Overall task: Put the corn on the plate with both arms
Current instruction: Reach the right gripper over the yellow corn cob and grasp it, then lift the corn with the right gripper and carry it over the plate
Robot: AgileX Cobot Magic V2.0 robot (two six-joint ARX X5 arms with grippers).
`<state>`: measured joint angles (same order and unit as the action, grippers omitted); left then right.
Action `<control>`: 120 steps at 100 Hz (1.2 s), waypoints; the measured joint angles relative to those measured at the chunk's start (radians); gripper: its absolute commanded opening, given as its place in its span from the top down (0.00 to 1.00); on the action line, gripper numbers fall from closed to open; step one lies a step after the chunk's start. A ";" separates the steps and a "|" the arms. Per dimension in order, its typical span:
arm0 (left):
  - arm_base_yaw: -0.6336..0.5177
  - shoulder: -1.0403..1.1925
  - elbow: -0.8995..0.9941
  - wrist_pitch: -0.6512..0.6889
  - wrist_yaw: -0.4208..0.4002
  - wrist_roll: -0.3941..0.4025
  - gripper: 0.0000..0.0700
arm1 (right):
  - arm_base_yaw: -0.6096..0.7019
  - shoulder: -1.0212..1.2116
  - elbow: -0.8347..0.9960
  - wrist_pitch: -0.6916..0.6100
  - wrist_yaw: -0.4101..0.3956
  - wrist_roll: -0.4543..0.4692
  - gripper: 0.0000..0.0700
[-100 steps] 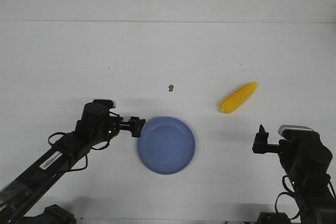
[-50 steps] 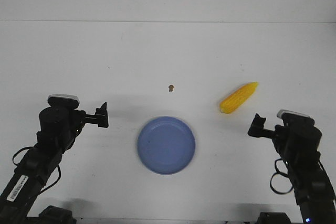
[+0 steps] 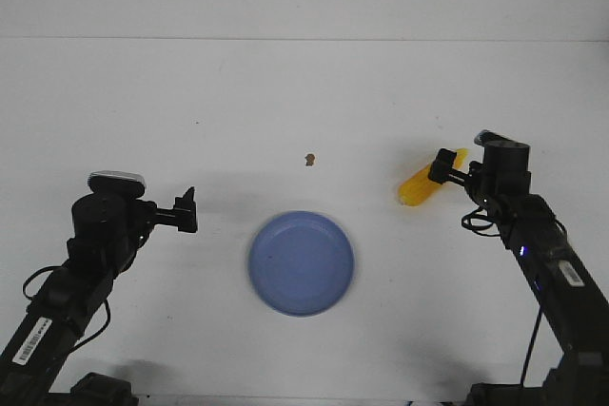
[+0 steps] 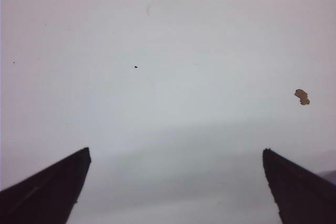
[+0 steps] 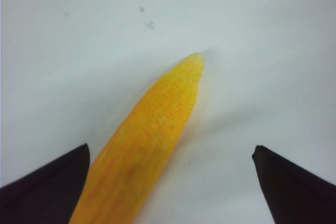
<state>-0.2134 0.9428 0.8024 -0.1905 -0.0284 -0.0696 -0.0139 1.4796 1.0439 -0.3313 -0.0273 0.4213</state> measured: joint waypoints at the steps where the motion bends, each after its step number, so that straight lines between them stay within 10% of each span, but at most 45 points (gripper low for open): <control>1: 0.000 0.000 0.000 0.000 0.000 0.000 0.00 | 0.001 0.009 0.005 0.000 0.000 0.002 0.06; 54: 0.000 0.000 0.000 0.000 0.000 0.000 0.00 | 0.060 0.234 0.112 -0.036 -0.002 0.021 0.07; 74: 0.000 0.000 0.000 0.000 0.000 0.000 0.00 | 0.074 0.240 0.112 -0.043 -0.003 0.023 0.76; 120: 0.000 0.000 0.000 0.001 0.000 0.000 0.00 | 0.145 0.171 0.118 -0.156 -0.081 0.001 0.76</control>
<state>-0.2134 0.9428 0.8024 -0.1898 -0.0284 -0.0696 0.1314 1.6508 1.1622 -0.4870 -0.1081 0.4225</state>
